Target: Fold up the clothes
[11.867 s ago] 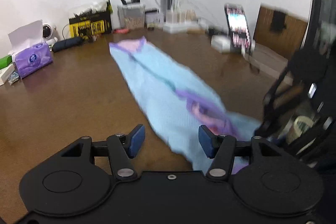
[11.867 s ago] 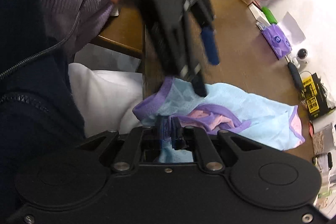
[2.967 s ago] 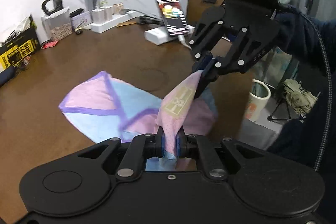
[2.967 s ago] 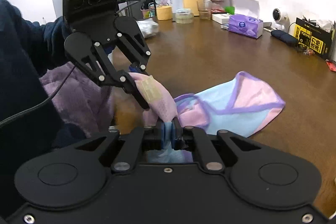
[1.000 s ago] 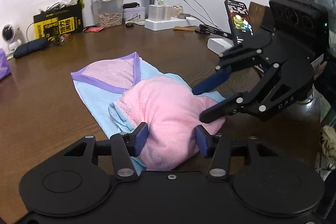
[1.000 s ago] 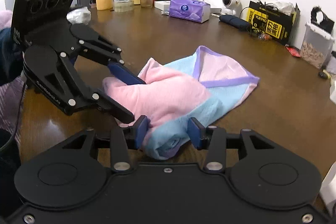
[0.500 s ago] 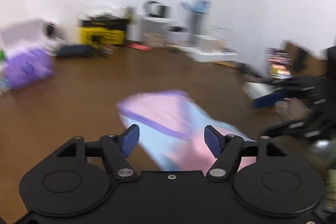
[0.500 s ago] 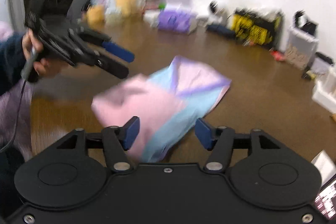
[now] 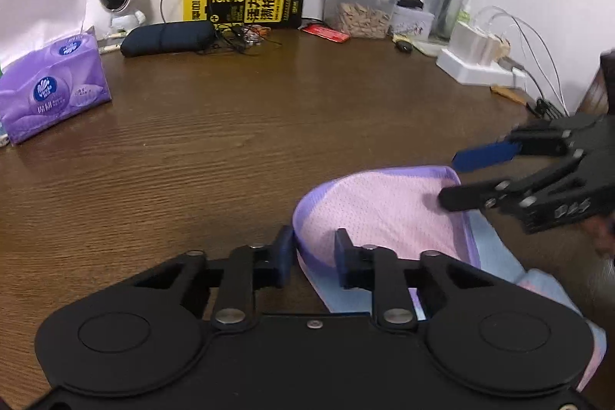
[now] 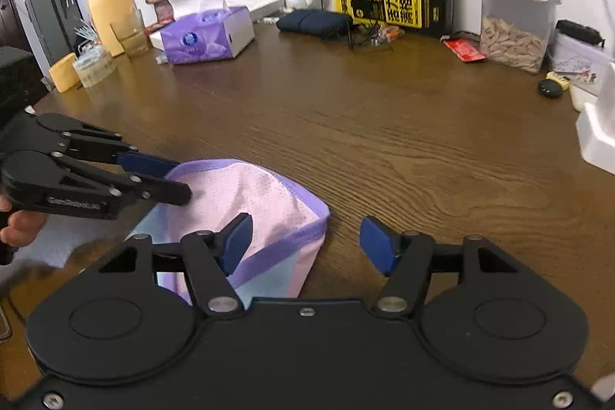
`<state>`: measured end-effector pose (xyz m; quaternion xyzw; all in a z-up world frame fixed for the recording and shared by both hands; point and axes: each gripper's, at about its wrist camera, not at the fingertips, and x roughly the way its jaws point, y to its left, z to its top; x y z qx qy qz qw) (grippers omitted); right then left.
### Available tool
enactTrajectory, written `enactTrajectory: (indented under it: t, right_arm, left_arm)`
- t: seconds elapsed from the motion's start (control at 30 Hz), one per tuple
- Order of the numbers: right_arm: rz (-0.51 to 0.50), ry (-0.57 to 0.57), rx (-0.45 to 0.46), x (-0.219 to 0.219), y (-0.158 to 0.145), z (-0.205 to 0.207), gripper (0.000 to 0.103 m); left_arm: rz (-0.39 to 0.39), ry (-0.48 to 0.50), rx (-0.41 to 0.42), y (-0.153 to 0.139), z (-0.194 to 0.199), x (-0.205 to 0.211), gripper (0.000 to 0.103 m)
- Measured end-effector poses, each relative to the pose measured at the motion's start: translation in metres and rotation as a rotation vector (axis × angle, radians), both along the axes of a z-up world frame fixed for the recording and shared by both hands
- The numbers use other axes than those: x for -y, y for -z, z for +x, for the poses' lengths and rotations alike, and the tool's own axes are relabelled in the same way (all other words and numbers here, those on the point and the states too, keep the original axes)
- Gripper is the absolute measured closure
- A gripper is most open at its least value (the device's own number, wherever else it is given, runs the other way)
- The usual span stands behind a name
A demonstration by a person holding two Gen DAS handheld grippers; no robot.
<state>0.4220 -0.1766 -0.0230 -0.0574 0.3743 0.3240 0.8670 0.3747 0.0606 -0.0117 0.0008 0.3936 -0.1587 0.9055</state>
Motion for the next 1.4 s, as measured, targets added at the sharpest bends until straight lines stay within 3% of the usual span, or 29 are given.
enactTrajectory:
  t: [0.07, 0.1, 0.17, 0.4, 0.53, 0.63, 0.7, 0.83, 0.87, 0.9, 0.97, 1.27, 1.33, 1.37, 1.4]
  right_arm:
    - [-0.004, 0.004, 0.010, 0.000, 0.003, -0.001, 0.070]
    - [-0.001, 0.007, 0.014, 0.002, 0.004, -0.002, 0.082]
    - [0.000, 0.010, 0.005, 0.007, 0.005, -0.007, 0.098]
    - [0.066, 0.041, 0.078, 0.032, -0.013, -0.035, 0.098]
    - [0.145, -0.084, 0.242, 0.049, -0.038, -0.084, 0.098]
    - [0.146, -0.248, 0.364, 0.065, -0.043, -0.132, 0.097]
    - [0.107, -0.324, 0.340, 0.074, -0.032, -0.154, 0.097]
    - [-0.021, -0.427, 0.256, 0.074, -0.009, -0.182, 0.092]
    - [-0.033, -0.439, 0.255, 0.071, -0.008, -0.186, 0.075]
    - [-0.032, -0.445, 0.265, 0.069, -0.009, -0.189, 0.051]
    - [-0.031, -0.459, 0.286, 0.064, -0.012, -0.195, 0.026]
    - [-0.025, -0.517, 0.357, 0.041, -0.020, -0.218, 0.029]
    - [-0.031, -0.526, 0.314, 0.033, -0.011, -0.213, 0.042]
    - [-0.037, -0.527, 0.296, 0.030, -0.008, -0.212, 0.055]
    - [-0.044, -0.524, 0.290, 0.030, -0.005, -0.212, 0.061]
  left_arm:
    - [0.020, -0.004, 0.013, 0.000, 0.005, 0.005, 0.094]
    - [0.029, 0.004, 0.019, 0.000, 0.006, 0.008, 0.097]
    - [0.036, 0.021, 0.026, 0.000, 0.006, 0.014, 0.100]
    - [-0.006, -0.013, 0.144, -0.030, -0.022, 0.016, 0.101]
    - [-0.089, 0.011, 0.215, -0.055, -0.079, 0.015, 0.101]
    - [-0.150, 0.032, 0.212, -0.048, -0.130, 0.018, 0.101]
    - [-0.185, 0.042, 0.197, -0.036, -0.166, 0.021, 0.101]
    - [-0.133, 0.034, 0.165, -0.010, -0.199, 0.029, 0.100]
    - [-0.124, 0.024, 0.153, -0.005, -0.201, 0.030, 0.100]
    - [-0.117, 0.016, 0.144, -0.002, -0.202, 0.031, 0.100]
    - [-0.125, 0.009, 0.136, -0.003, -0.200, 0.028, 0.100]
    - [-0.163, -0.066, 0.064, 0.005, -0.195, 0.008, 0.096]
    - [-0.170, -0.055, 0.063, 0.004, -0.198, 0.006, 0.085]
    - [-0.166, -0.042, 0.063, 0.003, -0.200, 0.005, 0.079]
    - [-0.164, -0.023, 0.063, 0.001, -0.203, 0.003, 0.067]
